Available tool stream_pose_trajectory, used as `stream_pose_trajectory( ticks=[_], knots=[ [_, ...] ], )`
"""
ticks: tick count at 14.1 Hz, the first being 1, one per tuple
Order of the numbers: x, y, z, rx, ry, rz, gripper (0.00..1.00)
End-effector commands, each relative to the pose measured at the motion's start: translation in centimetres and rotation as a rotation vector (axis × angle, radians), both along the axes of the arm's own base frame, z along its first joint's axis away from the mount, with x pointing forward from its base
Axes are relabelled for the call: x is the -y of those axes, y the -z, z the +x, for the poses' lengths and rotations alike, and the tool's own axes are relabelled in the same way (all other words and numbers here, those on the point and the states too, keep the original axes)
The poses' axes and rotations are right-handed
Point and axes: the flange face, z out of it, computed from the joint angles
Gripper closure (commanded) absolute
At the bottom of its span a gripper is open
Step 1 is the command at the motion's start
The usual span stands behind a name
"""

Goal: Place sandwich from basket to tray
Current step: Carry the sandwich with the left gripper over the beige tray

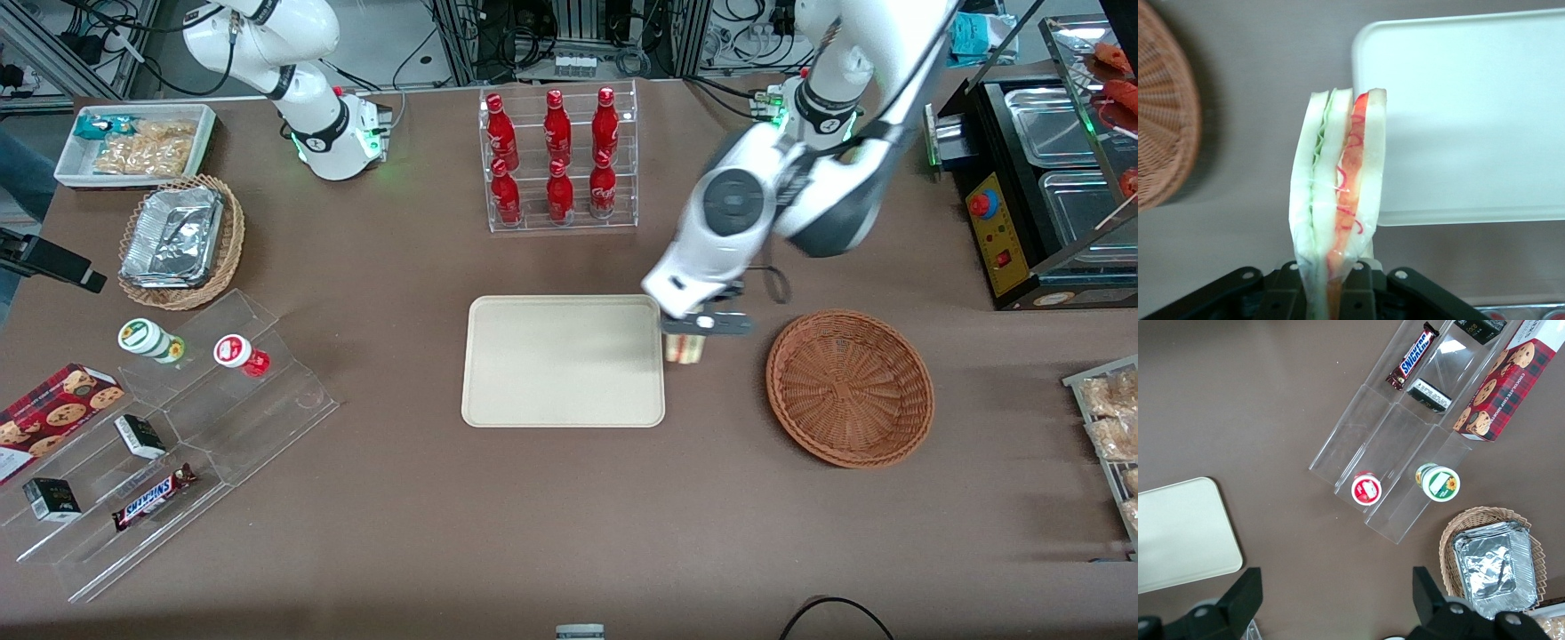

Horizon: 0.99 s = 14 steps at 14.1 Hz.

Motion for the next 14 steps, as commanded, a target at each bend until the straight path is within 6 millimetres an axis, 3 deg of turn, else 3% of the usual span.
stream_pose_trajectory(
  ticks=[1, 2, 5, 8, 10, 12, 13, 14],
  knots=[
    [7.2, 4.9, 2.9, 0.017, -0.100, 0.050, 0.86],
    [8.5, 6.2, 3.3, 0.039, -0.117, 0.059, 0.86],
    [12.3, 8.8, 1.9, 0.026, -0.082, 0.049, 0.84],
    [15.7, 10.0, 0.8, 0.026, -0.086, 0.025, 0.80],
    [16.8, 10.8, 0.7, 0.039, -0.092, 0.023, 0.74],
    [16.9, 11.0, 1.1, 0.057, -0.097, 0.010, 0.59],
    [16.9, 11.0, 1.3, 0.065, -0.100, -0.002, 0.43],
    [16.9, 10.9, 1.4, 0.071, -0.098, -0.007, 0.06]
  ],
)
